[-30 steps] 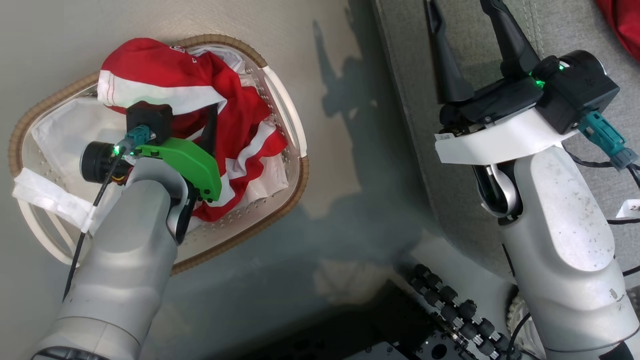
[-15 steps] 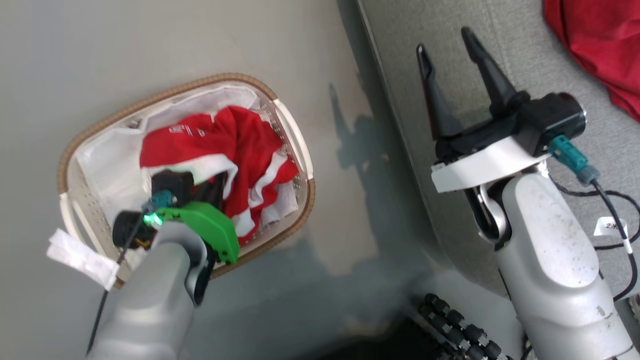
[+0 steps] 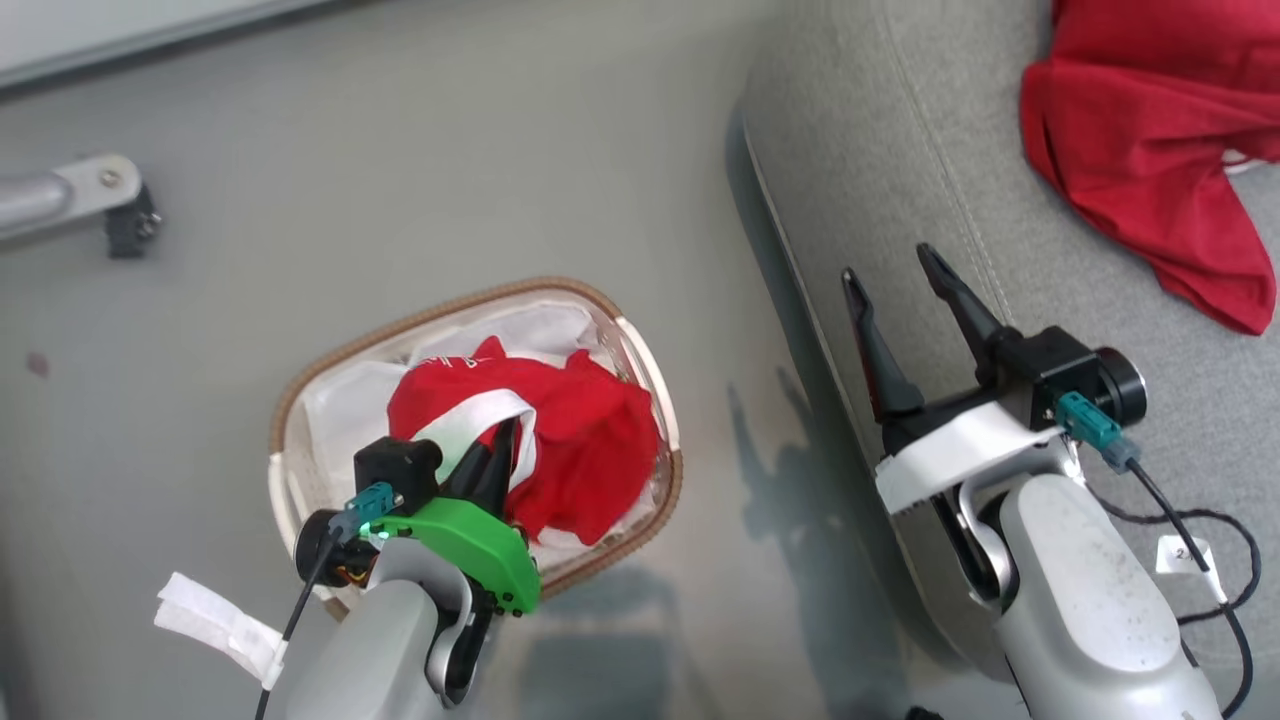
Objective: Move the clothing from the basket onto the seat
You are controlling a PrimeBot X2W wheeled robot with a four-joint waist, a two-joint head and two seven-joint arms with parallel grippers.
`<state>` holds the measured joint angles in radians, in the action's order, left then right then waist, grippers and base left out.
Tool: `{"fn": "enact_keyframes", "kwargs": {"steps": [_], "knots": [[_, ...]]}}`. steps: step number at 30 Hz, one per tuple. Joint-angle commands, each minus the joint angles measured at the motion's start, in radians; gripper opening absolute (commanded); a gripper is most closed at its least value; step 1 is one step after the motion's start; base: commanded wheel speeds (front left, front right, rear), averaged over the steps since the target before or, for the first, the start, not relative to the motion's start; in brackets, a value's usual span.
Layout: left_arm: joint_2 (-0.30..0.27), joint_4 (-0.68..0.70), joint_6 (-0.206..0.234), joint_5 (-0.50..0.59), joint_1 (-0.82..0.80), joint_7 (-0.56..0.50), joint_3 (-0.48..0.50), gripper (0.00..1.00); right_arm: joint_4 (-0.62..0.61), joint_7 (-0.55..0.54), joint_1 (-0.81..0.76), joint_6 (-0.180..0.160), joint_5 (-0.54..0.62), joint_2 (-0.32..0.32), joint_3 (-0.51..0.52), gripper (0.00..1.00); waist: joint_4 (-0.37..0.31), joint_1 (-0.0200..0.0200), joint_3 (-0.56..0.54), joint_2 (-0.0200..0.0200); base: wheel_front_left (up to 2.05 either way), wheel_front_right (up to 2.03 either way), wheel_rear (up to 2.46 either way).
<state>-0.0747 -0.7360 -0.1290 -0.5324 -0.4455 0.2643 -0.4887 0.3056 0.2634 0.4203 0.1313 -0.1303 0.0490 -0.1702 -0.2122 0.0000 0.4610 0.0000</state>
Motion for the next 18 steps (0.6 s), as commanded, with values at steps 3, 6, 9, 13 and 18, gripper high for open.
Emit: {"fn": "enact_keyframes", "kwargs": {"steps": [3,6,9,13,18], "knots": [[0.006,0.056,-0.003,0.029,0.04,0.0,0.019,0.0,0.021,0.002,-0.05,-0.001,0.008,0.004,0.008,1.0,0.099,0.0,-0.161,0.0,0.0,0.0,0.0],[0.008,0.11,-0.003,0.051,0.055,0.0,0.026,0.0,0.032,0.002,-0.077,-0.001,0.007,0.004,0.009,1.0,0.113,0.0,-0.2,0.0,0.0,0.0,0.0],[0.009,0.169,-0.003,0.069,0.072,0.0,0.038,0.0,0.043,0.002,-0.108,-0.001,0.008,0.004,0.011,1.0,0.126,0.0,-0.243,0.0,0.0,0.0,0.0],[0.012,0.252,-0.003,0.084,0.083,0.0,0.057,0.0,0.057,0.002,-0.148,-0.001,0.009,0.004,0.005,1.0,0.142,0.0,-0.295,0.0,0.0,0.0,0.0],[0.014,0.342,-0.003,0.097,0.083,0.0,0.084,0.0,0.076,0.002,-0.187,-0.001,0.012,0.004,-0.01,1.0,0.157,0.0,-0.337,0.0,0.0,0.0,0.0]]}}
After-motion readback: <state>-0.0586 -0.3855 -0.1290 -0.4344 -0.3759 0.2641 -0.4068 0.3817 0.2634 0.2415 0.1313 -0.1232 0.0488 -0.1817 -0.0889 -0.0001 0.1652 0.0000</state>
